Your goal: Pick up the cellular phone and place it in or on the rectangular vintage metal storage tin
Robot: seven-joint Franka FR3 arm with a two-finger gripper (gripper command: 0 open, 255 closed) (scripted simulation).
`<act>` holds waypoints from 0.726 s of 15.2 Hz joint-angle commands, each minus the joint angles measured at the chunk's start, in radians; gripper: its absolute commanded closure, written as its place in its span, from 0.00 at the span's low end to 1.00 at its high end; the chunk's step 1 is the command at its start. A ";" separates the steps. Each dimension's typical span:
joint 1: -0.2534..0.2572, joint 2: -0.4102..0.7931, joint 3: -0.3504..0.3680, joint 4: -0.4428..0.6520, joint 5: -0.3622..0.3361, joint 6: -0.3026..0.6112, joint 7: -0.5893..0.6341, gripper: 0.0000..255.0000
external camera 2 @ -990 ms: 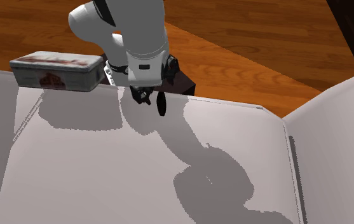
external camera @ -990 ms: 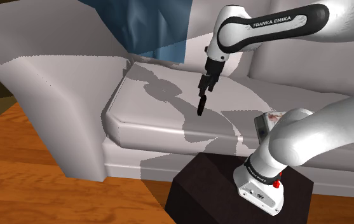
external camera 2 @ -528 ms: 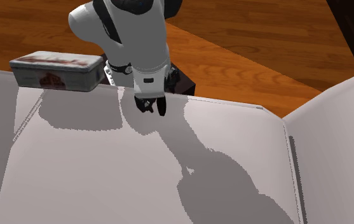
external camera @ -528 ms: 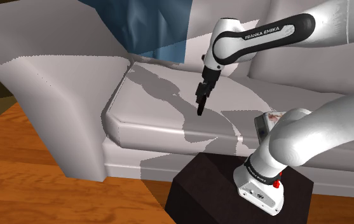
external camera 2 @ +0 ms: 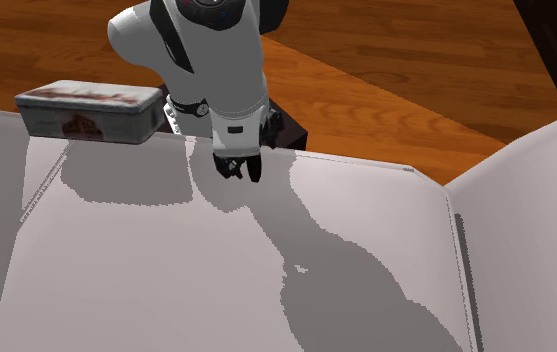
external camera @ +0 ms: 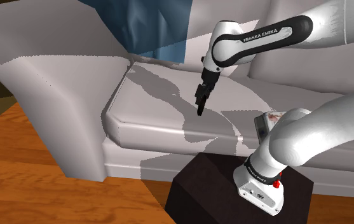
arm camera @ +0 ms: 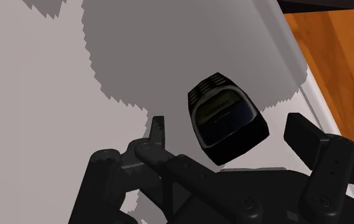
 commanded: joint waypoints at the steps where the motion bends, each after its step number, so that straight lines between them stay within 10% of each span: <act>1: 0.000 0.000 0.000 0.000 0.000 0.000 0.000 1.00; 11: 0.000 -0.008 0.001 0.008 -0.001 -0.016 0.002 1.00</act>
